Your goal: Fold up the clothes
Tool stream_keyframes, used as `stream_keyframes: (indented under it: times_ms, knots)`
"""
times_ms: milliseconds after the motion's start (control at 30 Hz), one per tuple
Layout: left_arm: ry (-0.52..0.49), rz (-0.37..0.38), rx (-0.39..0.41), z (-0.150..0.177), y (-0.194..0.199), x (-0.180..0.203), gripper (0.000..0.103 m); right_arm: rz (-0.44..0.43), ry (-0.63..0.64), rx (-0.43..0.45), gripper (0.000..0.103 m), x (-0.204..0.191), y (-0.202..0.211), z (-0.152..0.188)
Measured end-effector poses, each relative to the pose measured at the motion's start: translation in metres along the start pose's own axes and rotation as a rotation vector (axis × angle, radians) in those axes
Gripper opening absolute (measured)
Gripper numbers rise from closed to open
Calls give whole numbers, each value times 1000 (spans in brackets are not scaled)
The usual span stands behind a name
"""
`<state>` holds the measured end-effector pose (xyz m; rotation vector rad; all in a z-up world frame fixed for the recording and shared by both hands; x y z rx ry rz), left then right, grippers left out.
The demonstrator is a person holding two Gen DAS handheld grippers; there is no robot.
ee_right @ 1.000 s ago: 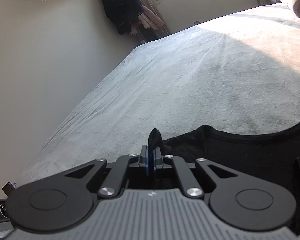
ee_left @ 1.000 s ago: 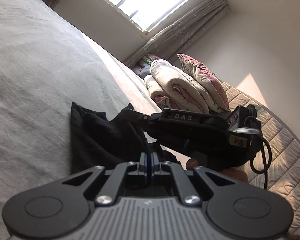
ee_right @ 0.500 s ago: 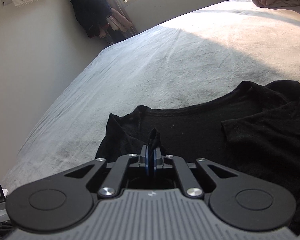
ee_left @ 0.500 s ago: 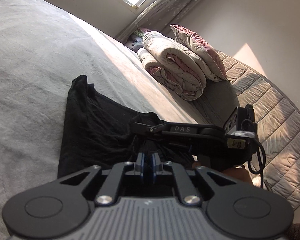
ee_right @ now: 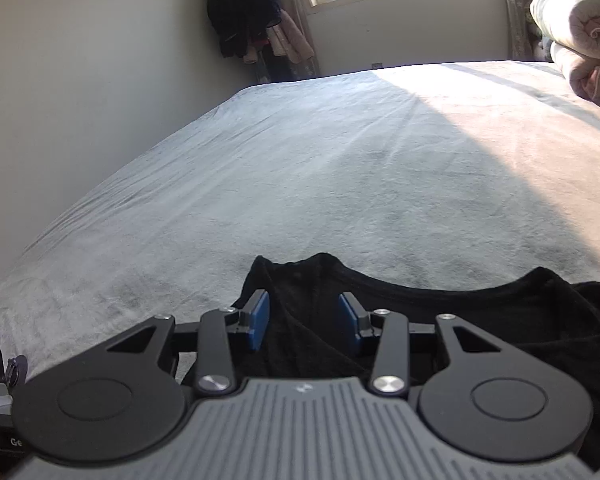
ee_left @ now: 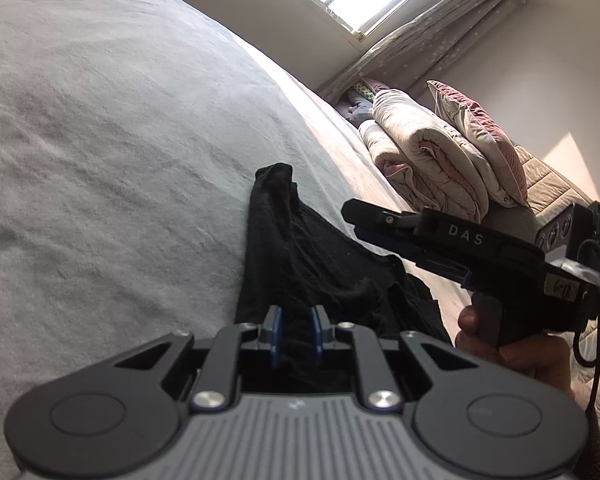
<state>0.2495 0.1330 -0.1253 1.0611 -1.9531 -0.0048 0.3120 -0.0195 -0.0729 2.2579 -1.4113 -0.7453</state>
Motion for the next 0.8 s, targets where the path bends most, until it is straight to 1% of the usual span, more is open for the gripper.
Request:
stream_keyframes:
  times_ms: [33,100,200,267,400,467,567,600,633,667,700,733,800]
  knots:
    - [-1,-4,-7,1,-1,-1,14,-21,14,-12,32,-8,-7,0]
    - [-3,-12,-22,3,-2,-3,14,-42,43,-42,25,-21,-21,0]
    - [5,-8,-24,3,-2,-5,14,-54,64,-84,18,-33,-38,1]
    - [6,-9,-26,4,-2,-6,14,-25,87,-94,18,-36,-50,1]
    - [6,-13,-29,4,-1,-6,14,80,142,-96,18,-29,-73,2]
    - [4,-17,-32,5,-2,-5,15,93,132,-92,16,-22,-70,1]
    - [4,-20,-34,6,-2,-5,15,111,111,-84,17,-12,-54,-1]
    - [7,-18,-32,5,-2,-5,15,117,104,-81,19,-9,-49,-1]
    - [10,-16,-31,5,-1,-5,15,122,97,-78,25,-6,-43,-2]
    - [13,-14,-30,5,-1,-5,15,128,90,-76,27,-2,-38,-2]
    - [11,-10,-23,4,1,-3,16,134,83,-73,33,1,-32,-3]
    - [9,-5,-16,2,2,-2,17,140,76,-70,38,4,-27,-3]
    - [3,6,4,0,6,0,18,152,62,-64,40,11,-16,-5]
Point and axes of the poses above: each gripper's, at about its wrist camera, not at the fingertips, and y roughly against the way its jaws point, x to its right, z to its underside, the point moved 8 cm from there along -y, roughly the way its jaws point, and after that the axes turned 7 degrees about z, right-handed, at the moved point
